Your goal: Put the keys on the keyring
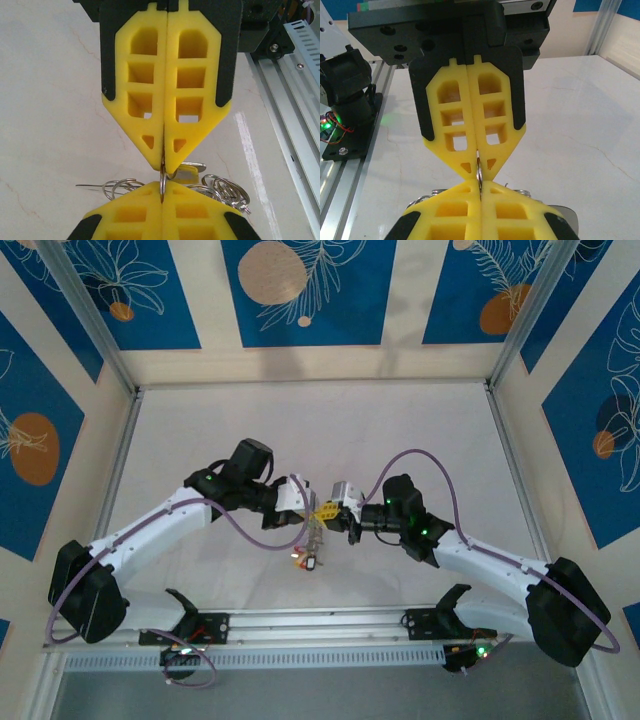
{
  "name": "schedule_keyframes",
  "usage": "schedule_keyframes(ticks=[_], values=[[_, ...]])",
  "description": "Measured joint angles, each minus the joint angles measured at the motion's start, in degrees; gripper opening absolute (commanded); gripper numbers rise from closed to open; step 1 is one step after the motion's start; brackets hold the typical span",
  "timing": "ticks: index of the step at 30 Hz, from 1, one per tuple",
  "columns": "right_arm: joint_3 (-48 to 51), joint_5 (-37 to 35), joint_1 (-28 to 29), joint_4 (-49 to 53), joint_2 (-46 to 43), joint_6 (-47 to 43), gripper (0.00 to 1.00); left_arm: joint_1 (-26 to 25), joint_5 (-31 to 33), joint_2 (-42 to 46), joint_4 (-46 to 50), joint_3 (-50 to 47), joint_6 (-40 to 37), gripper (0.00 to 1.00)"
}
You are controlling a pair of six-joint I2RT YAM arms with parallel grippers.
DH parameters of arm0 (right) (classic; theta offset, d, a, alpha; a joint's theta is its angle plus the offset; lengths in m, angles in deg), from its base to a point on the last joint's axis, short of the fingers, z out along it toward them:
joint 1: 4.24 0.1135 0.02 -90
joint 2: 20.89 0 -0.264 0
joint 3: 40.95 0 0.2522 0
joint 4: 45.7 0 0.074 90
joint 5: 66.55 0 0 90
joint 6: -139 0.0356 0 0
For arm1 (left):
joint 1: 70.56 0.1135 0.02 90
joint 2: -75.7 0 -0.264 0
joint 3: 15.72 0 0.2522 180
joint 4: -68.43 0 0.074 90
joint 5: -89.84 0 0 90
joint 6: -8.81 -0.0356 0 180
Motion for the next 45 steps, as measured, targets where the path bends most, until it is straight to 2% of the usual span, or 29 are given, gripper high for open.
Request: schedule_keyframes(ticks=[4, 15, 31, 34, 36, 41, 45], values=[[0.00, -0.11, 0.00, -0.02, -0.55, -0.42, 0.16, 1.38, -3.13, 0.33, -0.85, -0.68, 1.81, 0.00], [0.11, 0.42, -0.20, 0.85, -3.04, -1.07, 0.28, 3.26, -5.11, 2.10, -3.93, -3.17, 3.98, 0.00], [-0.55, 0.81, 1.03, 1.33, 0.61, -1.49, 0.21, 3.26, -8.46, 3.67, -5.53, -4.44, 4.20, 0.00], [-0.57, 0.76, 1.33, 1.27, 0.74, -1.60, 0.08, 3.26, -8.79, 3.69, -5.51, -4.50, 4.20, 0.00], [-0.57, 0.79, 1.31, 1.25, 0.83, -1.49, 0.05, 3.26, -8.90, 3.80, -5.62, -4.66, 4.17, 0.00], [-0.61, 0.79, 1.33, 1.25, 0.87, -1.46, 0.05, 3.26, -8.90, 4.20, -6.19, -5.03, 4.20, 0.00], [-0.61, 0.81, 1.33, 0.85, 1.11, -1.40, 0.10, 3.26, -8.92, 4.85, -7.06, -5.66, 4.37, 0.00]])
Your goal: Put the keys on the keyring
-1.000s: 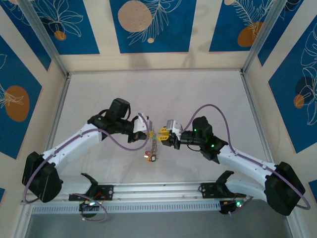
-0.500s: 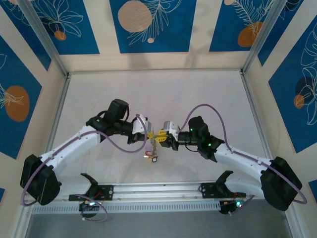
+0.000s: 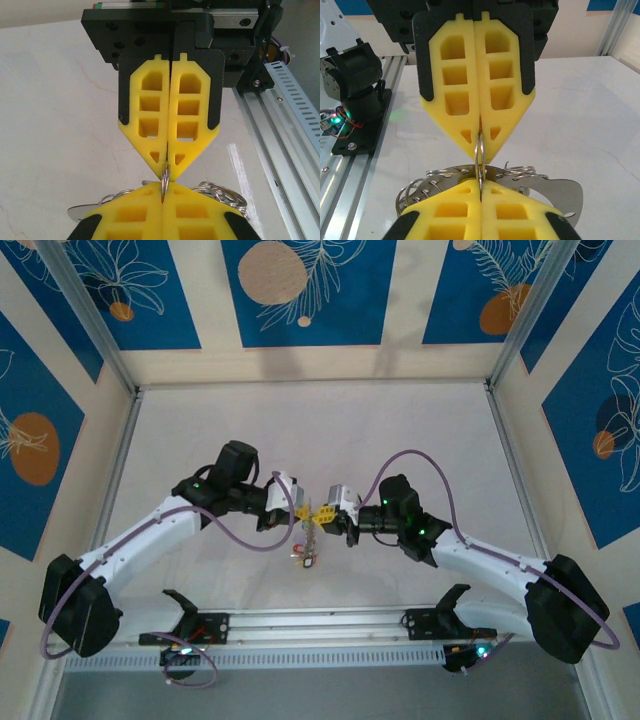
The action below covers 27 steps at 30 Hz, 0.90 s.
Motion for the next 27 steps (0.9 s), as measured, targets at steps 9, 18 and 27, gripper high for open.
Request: schedule_keyframes(ticks=[9, 18, 27], values=[[-0.83, 0.52, 0.00, 0.02, 0.83, 0.07, 0.18, 0.00, -0.09, 0.46, -0.87, -0.37, 0.44, 0.00], [-0.83, 1.33, -0.02, -0.85, 0.33, 0.26, 0.09, -0.02, -0.42, 1.01, -1.03, -0.48, 0.44, 0.00], [-0.79, 1.64, 0.00, -1.20, -0.39, 1.03, 0.00, -0.02, -0.13, 1.77, -0.81, -0.50, 0.17, 0.00]])
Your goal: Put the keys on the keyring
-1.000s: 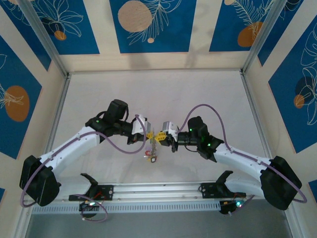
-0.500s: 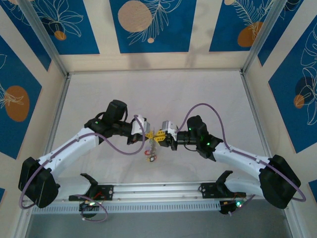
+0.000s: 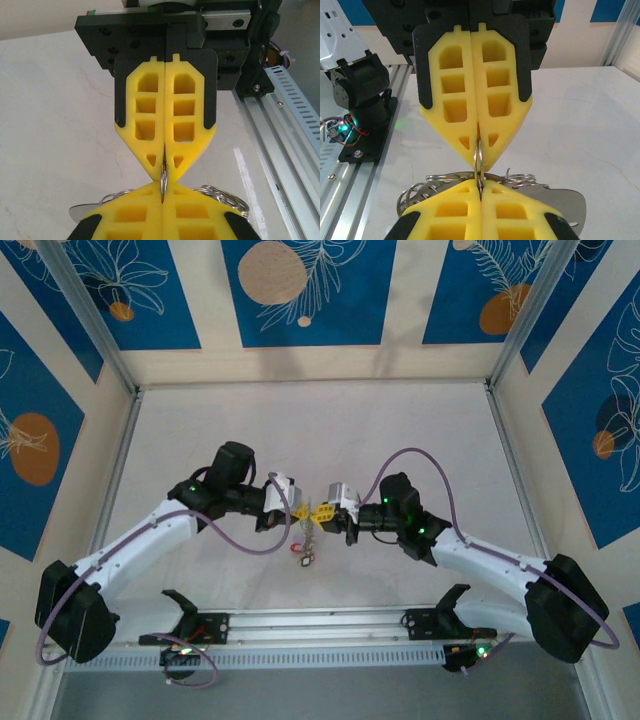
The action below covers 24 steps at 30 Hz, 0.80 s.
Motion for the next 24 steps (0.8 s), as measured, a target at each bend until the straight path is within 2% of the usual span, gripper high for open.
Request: schedule_keyframes(ticks=[9, 24], values=[[0.85, -0.17, -0.13, 0.59, -4.28, 0.44, 0.00, -0.63, 0.20, 1.25, -0.20, 0.00, -0.42, 0.00], [1.51, -0.17, -0.24, 0.55, -6.05, 0.66, 0.00, -1.18, 3.17, -0.37, 1.62, 0.00, -1.66, 0.00]])
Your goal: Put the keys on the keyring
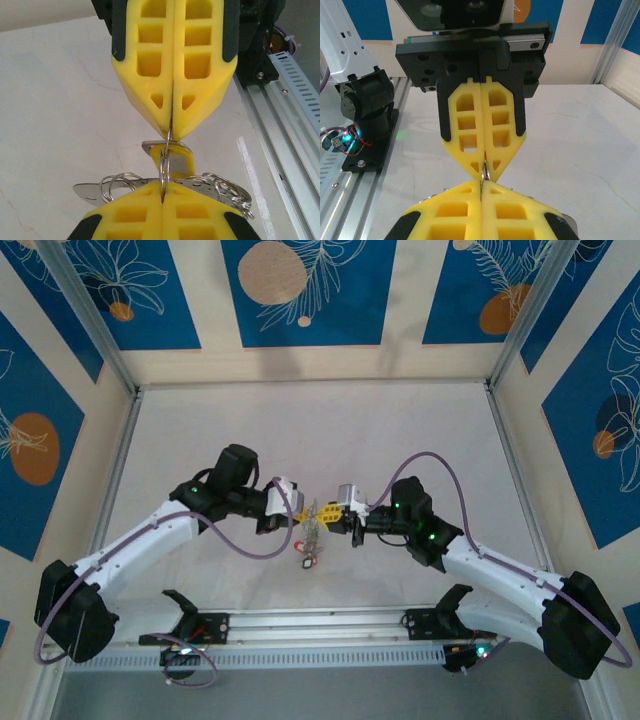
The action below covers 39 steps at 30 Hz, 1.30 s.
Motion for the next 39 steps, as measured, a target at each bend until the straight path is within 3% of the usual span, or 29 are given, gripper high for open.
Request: schedule_keyframes(ticks=[2, 11, 17, 23, 28, 39], values=[[0.00, 0.02, 0.00, -0.07, 0.15, 0.00, 0.02, 0.00, -0.07, -0.07, 0.02, 0.00, 0.00, 0.00], [2.10, 0.02, -1.03, -0.94, -1.33, 0.35, 0.29, 0.00, -0.74, -0.04, -0.92, -0.35, 0.90, 0.00], [2.10, 0.26, -1.31, -0.28, -4.09, -0.02, 0.30, 0.00, -0.74, -0.04, -0.96, -0.35, 0.81, 0.00], [1.20, 1.88, -1.31, 0.72, -1.33, -0.66, 0.37, 0.02, -0.63, 0.07, -0.96, -0.35, 0.42, 0.00], [0.26, 2.97, -1.29, 0.42, 1.53, 0.94, 0.35, 0.00, -0.52, 0.52, -1.42, -0.42, 0.66, 0.00], [0.35, 1.68, -0.66, -1.84, 2.14, 7.85, 0.05, 0.00, 0.28, 0.81, -3.34, -1.16, 1.95, 0.00]])
